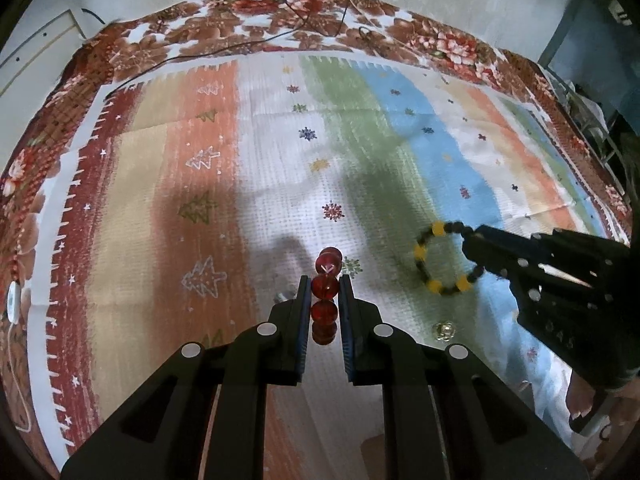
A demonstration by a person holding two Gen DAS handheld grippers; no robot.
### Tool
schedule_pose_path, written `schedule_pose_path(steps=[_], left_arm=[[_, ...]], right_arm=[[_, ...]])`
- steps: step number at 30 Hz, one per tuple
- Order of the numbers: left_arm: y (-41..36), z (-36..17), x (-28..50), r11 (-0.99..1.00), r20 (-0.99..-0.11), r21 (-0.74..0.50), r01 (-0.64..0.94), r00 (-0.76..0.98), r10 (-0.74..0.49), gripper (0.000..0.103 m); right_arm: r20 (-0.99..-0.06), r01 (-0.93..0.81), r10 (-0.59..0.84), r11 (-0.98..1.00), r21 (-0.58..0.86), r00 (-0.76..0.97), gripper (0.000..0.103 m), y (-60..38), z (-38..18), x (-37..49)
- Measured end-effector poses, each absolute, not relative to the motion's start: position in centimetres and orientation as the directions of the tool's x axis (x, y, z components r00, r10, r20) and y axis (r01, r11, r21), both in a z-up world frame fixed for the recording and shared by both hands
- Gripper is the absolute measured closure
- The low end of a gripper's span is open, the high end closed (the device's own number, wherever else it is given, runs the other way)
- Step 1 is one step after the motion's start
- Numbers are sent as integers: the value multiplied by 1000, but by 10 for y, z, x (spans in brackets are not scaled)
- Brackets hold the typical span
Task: Organize jewelry
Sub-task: 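Lift both held bracelets and carry them over the silver tin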
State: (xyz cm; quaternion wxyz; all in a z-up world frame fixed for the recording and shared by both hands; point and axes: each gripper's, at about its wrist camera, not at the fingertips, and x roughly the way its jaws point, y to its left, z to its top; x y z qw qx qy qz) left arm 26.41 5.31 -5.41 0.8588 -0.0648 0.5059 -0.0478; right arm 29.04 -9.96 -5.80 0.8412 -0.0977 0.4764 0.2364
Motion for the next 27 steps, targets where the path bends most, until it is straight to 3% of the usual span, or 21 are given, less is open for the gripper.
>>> schedule_pose_path(steps=[15,27], left_arm=[[41,-20,228,980,-820,-197,41,541,-187,90],[18,-4,198,973,-797,-212,96,559,-229,90]], right_arm=[[-796,-500,364,861,91,483,90,-114,-9,246],[-784,-480,385,868,129,487,90,-137,-3,215]])
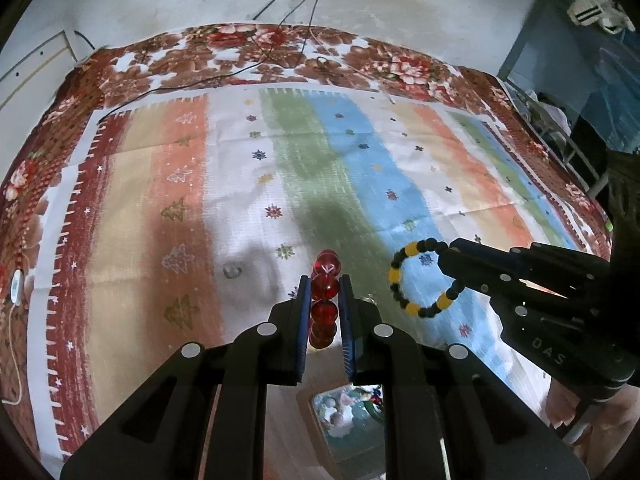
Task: Organize jewelry
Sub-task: 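Lift both held bracelets and carry them over the silver tin, then open both tools to drop the bracelets into the tin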
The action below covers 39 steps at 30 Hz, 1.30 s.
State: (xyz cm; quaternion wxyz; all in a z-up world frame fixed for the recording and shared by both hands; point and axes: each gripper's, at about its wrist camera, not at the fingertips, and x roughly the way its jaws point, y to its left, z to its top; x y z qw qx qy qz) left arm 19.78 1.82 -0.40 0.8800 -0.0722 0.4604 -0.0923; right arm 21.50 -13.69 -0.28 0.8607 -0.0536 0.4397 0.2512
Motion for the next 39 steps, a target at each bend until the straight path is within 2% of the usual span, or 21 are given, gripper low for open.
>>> schedule_pose_path(steps=[15,39], left_arm=[[4,12,155,963,-760,-233,134,592,-266,90],[-7,5,121,950,-763,-271,152,567,-309,90]], right_arm=[[-746,-514,432,846,140,507,90,-148,19,167],[-758,-563,474,809,172,449,90,-149,12,131]])
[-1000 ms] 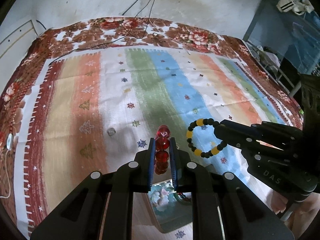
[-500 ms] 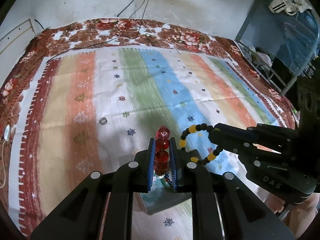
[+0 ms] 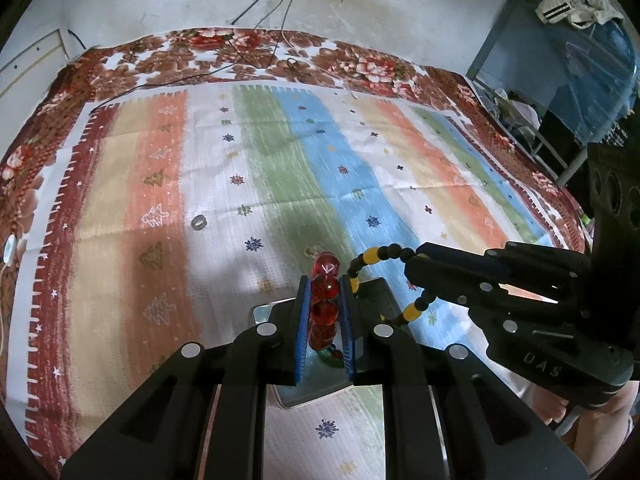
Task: Organize jewelry
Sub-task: 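Open both tools to drop the bracelets into the tin, then move the left tool to the small silver charm while the right approaches the gold ring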
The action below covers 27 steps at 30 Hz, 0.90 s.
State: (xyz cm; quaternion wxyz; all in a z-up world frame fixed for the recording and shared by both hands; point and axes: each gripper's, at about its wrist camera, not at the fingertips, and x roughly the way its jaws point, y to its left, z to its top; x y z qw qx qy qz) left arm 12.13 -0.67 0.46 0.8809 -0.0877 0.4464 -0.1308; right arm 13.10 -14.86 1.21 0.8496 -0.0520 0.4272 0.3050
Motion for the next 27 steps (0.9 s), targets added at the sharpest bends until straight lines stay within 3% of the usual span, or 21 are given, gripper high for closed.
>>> schedule_pose_path(steps=[4,6,7,8,27], left_arm=[[-10,3,119,950,-766,-270,155,563,-310,90],[-11,3,119,952,-767,-268,150,564,-305,85],[-11,2,119,952,-770,-269,146,562,-303,75],[-10,2,120,953,-768,-268,143,565,-301,72],[30,-4,144,959,-783,-277,55,565,-258,57]], right_arm=[[-769,-570,479,801,185,424,89,-148,9,132],[-765,-560,484,804,199,424,75,-151,9,134],[-763,-555,486,807,203,427,55,-152,9,134],[-760,-555,489,806,207,427,46,-154,9,134],[-799,-485,415,856,181,434,45,-171,-18,162]])
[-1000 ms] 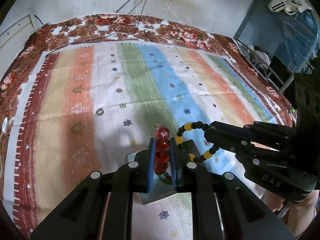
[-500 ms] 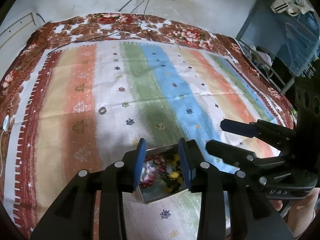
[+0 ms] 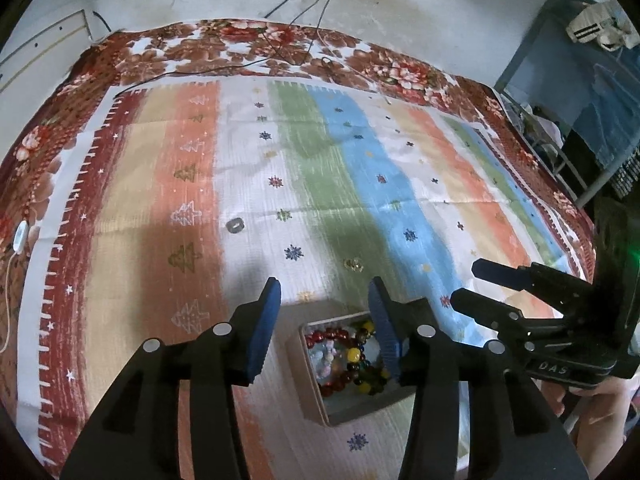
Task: Organize jewelry
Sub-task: 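Move the left tool to the small silver charm while the right approaches the gold ring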
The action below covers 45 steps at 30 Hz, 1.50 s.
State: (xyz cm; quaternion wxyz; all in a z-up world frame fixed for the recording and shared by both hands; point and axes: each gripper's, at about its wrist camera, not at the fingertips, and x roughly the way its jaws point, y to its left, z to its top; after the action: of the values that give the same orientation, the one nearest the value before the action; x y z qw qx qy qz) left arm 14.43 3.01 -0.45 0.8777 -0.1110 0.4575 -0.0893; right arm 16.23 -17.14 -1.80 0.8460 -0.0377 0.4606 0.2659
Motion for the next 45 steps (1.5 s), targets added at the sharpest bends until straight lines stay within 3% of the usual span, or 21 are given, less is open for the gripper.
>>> schedule_pose_path(steps=[9,17,45], left_arm=[[28,-17,171,972,-817,-230,50,533,-220,57],[34,-35,194,978,-844,-208,33,498,-196,50],[54,-72,263,987,-896,-159,-18,423,-137,48]], right_arm=[[-804,-476,415,858,191,425,45,-174,-21,182],[-819,-470,412,859,202,401,39,-166,-29,206],[-900,-508,324,850,140,293,37,-126,-84,261]])
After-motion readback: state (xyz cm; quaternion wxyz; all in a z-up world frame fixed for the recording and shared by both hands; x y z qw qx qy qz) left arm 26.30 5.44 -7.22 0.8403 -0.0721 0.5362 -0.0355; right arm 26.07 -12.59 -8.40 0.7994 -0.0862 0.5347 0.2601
